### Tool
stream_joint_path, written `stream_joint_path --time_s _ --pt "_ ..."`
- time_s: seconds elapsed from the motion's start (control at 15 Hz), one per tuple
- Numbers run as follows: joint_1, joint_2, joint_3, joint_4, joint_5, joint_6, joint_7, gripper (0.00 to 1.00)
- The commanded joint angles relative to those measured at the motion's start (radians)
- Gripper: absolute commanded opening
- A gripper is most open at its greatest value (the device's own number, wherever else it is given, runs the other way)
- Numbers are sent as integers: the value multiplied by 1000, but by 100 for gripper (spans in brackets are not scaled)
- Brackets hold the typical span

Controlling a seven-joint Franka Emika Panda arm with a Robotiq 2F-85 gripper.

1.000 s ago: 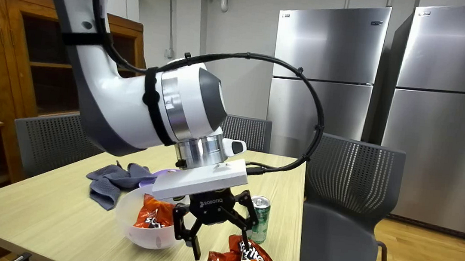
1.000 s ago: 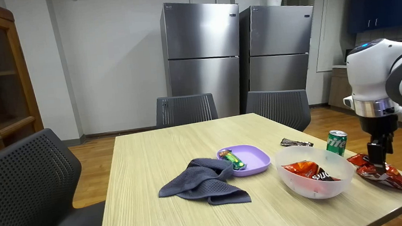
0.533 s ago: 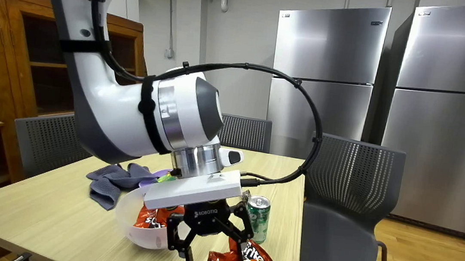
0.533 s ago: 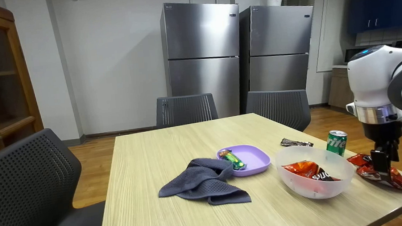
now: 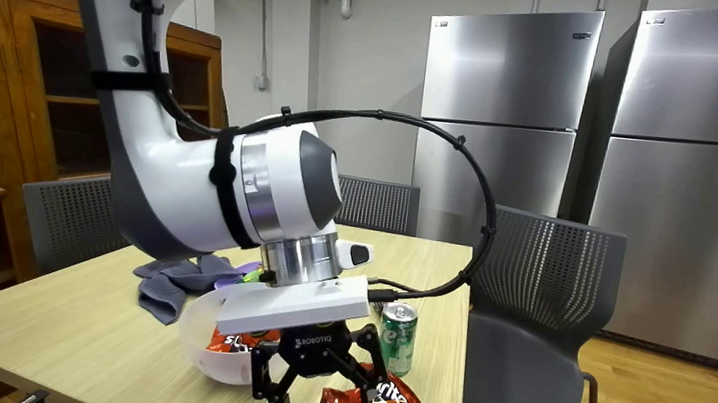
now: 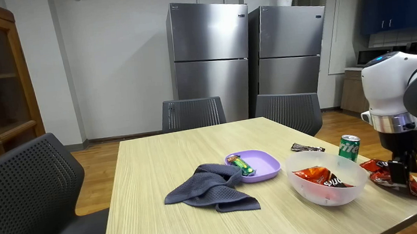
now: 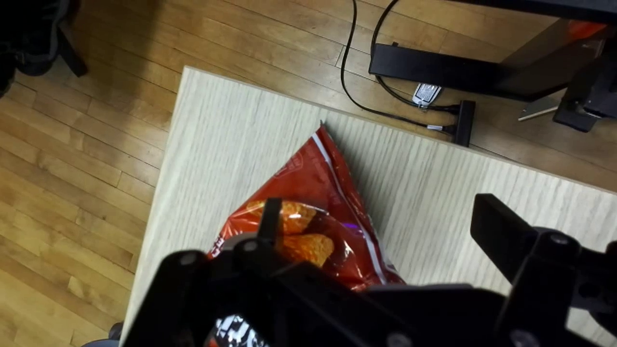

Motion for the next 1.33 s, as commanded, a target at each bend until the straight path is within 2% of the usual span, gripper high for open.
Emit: stream_joint_path --time_s 0.0,0.53,1.27 --pt "-1 -8 -13 3 -23 32 25 100" --pt "12 21 -30 36 -22 103 65 100" --pt "22 80 -35 82 -22 129 112 100"
